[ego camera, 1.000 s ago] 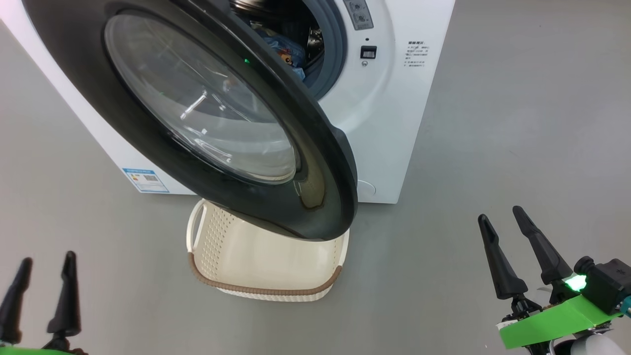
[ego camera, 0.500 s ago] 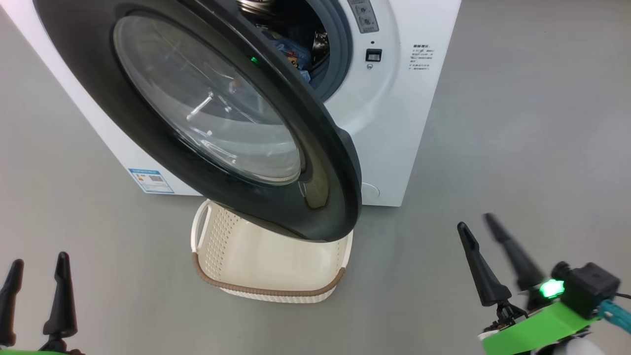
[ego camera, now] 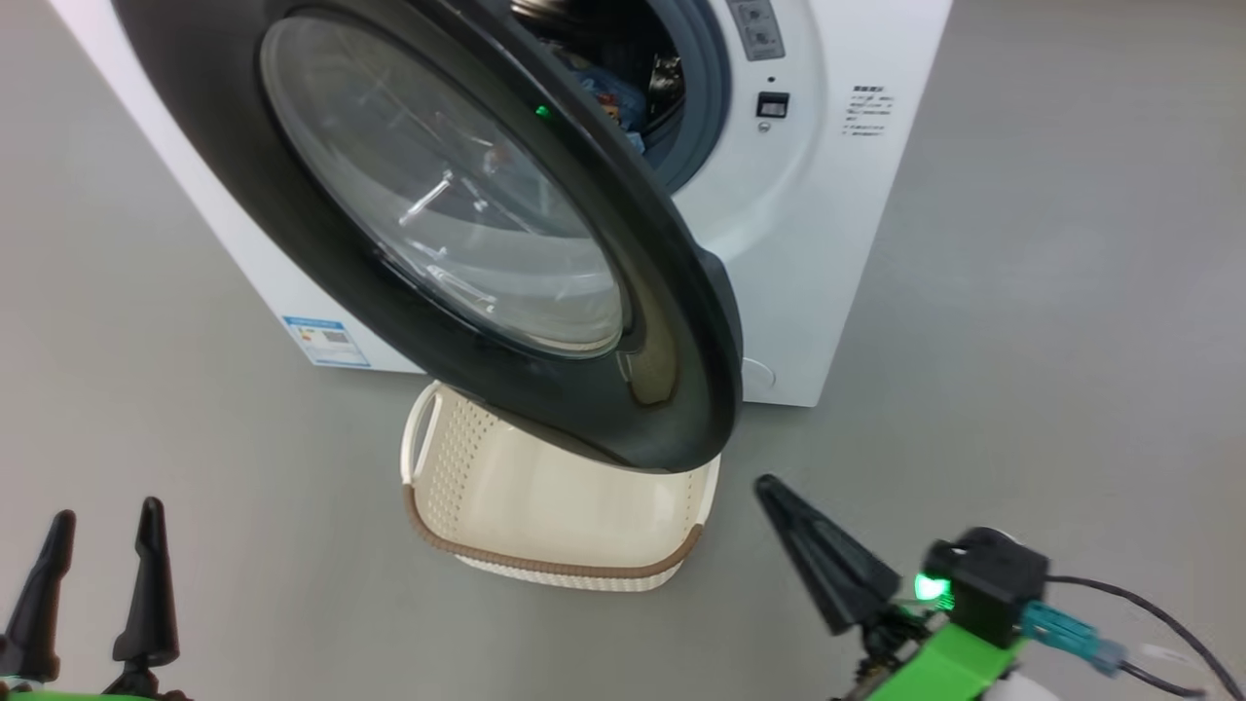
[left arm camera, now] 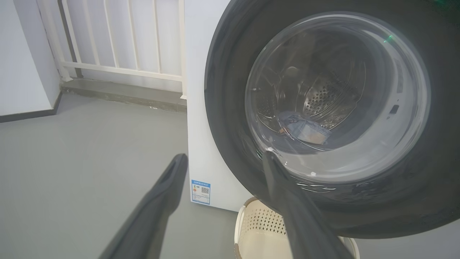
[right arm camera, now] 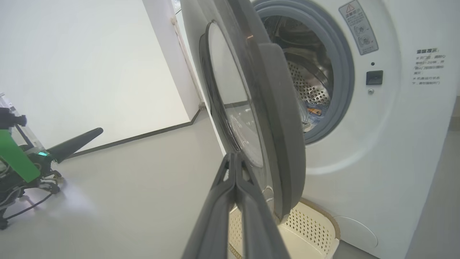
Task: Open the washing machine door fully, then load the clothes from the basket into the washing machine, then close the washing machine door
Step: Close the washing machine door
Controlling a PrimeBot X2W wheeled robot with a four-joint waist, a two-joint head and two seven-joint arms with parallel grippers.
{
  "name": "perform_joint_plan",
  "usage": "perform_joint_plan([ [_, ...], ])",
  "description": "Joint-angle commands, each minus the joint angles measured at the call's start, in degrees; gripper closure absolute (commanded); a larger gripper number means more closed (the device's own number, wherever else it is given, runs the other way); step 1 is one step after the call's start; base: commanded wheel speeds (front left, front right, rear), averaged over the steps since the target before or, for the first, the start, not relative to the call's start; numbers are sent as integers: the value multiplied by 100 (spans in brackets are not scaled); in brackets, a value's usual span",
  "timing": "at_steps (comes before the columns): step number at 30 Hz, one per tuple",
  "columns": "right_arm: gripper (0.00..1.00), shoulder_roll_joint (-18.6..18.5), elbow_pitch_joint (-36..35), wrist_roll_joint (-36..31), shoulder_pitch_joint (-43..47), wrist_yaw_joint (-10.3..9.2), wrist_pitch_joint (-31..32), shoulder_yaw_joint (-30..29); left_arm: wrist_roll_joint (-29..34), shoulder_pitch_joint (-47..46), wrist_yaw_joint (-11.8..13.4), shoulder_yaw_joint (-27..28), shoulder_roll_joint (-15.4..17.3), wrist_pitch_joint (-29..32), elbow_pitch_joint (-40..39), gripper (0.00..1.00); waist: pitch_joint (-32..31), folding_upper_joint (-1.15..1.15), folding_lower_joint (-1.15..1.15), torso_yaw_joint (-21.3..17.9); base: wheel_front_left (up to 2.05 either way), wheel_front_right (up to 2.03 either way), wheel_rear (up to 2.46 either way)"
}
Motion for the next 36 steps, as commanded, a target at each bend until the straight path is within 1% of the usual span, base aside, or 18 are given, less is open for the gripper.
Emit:
perform_joint_plan([
  [1,100,29,-70,74,-203,42,-47,164,53,-102,-11,216,137,-37,-156,0,41,0,0,60,0,0,0],
  [7,100,217,274,165,-661,42,-47,456,76,-142,-11,224,36,-37,-191,0,91,0,0,215,0,0,0],
  [15,100,410,754,266,-1203,42,-47,503,112,-199,-12,158,-68,-37,-208,0,125,0,0,376,0,0,0],
  [18,100,467,924,295,-1399,42,-47,479,119,-230,-12,115,-95,-37,-208,0,152,0,0,440,0,0,0],
  [36,100,523,1253,234,-1748,42,-47,62,148,-347,-12,47,-170,-37,-311,0,344,0,0,574,0,0,0],
])
